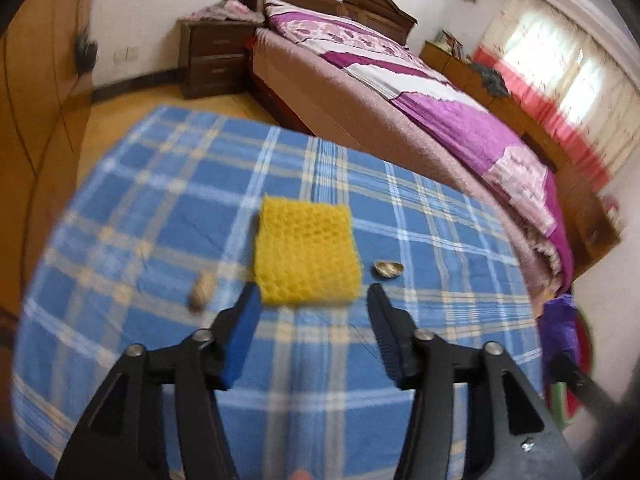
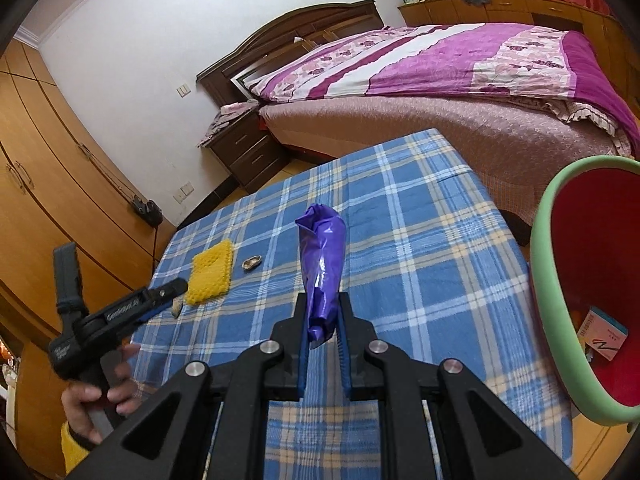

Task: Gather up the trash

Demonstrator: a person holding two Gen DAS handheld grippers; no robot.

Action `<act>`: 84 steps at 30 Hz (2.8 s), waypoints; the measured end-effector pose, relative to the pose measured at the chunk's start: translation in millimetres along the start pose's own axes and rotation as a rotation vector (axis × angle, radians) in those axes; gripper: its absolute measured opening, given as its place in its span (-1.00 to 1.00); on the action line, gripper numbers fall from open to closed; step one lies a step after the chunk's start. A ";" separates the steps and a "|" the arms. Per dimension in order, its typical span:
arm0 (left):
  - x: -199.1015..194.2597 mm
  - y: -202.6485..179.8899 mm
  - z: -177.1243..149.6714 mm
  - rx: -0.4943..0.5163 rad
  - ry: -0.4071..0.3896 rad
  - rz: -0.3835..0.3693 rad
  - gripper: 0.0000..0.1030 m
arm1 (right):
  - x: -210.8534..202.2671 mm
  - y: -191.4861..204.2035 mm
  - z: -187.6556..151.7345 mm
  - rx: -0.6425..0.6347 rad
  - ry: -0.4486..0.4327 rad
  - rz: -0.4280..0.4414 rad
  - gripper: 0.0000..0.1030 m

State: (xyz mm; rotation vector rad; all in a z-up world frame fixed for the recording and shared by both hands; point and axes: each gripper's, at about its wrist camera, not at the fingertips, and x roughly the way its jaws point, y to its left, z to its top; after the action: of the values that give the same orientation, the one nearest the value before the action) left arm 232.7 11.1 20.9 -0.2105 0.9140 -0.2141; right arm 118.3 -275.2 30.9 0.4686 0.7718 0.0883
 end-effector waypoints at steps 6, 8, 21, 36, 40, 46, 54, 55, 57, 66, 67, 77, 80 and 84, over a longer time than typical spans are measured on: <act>28.0 -10.1 10.1 0.103 0.045 0.099 0.13 | -6.3 -5.4 0.0 0.009 -0.014 0.004 -0.73; 37.4 -9.4 11.6 0.102 0.066 0.108 0.13 | -8.0 -7.7 -0.4 0.011 -0.019 0.002 -0.73; 54.3 -3.4 12.4 0.057 0.049 0.103 0.00 | -5.9 -18.2 -4.7 0.035 -0.009 -0.001 -0.73; 21.9 -17.5 -0.7 0.029 -0.008 0.003 -0.86 | -26.9 -23.5 -7.4 0.048 -0.049 0.002 -0.73; -0.8 -28.2 -10.2 0.054 -0.055 0.003 -0.86 | -36.4 -23.2 -8.4 0.045 -0.068 0.002 -0.73; -38.3 -48.2 -28.7 0.094 -0.120 -0.031 -0.86 | -53.2 -26.4 -13.3 0.056 -0.091 0.000 -0.73; -78.1 -71.0 -51.3 0.119 -0.164 -0.090 -0.86 | -78.4 -34.4 -24.9 0.082 -0.122 0.005 -0.73; -80.8 -74.0 -52.9 0.120 -0.166 -0.096 -0.86 | -81.9 -35.4 -26.2 0.085 -0.128 0.005 -0.73; -86.9 -78.3 -56.2 0.123 -0.170 -0.110 -0.86 | -89.4 -37.1 -28.9 0.089 -0.140 0.006 -0.73; -107.7 -93.3 -70.8 0.137 -0.184 -0.143 -0.86 | -119.0 -45.2 -40.1 0.105 -0.181 0.002 -0.73; -109.1 -95.4 -72.5 0.140 -0.184 -0.145 -0.86 | -121.1 -46.4 -40.9 0.107 -0.183 0.001 -0.73; -121.8 -126.5 -85.4 0.189 -0.183 -0.187 -0.86 | -143.6 -62.1 -49.3 0.135 -0.224 0.009 -0.73; -124.9 -140.2 -89.3 0.209 -0.178 -0.204 -0.86 | -152.2 -68.8 -52.0 0.148 -0.241 0.010 -0.73; -128.5 -155.2 -93.0 0.228 -0.182 -0.214 -0.86 | -164.9 -78.4 -56.6 0.166 -0.262 0.002 -0.73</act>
State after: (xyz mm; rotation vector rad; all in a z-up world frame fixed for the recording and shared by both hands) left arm 67.7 -111.0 105.1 -0.1138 0.6789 -0.4873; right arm -46.4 -364.5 68.7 0.6249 0.5227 -0.0363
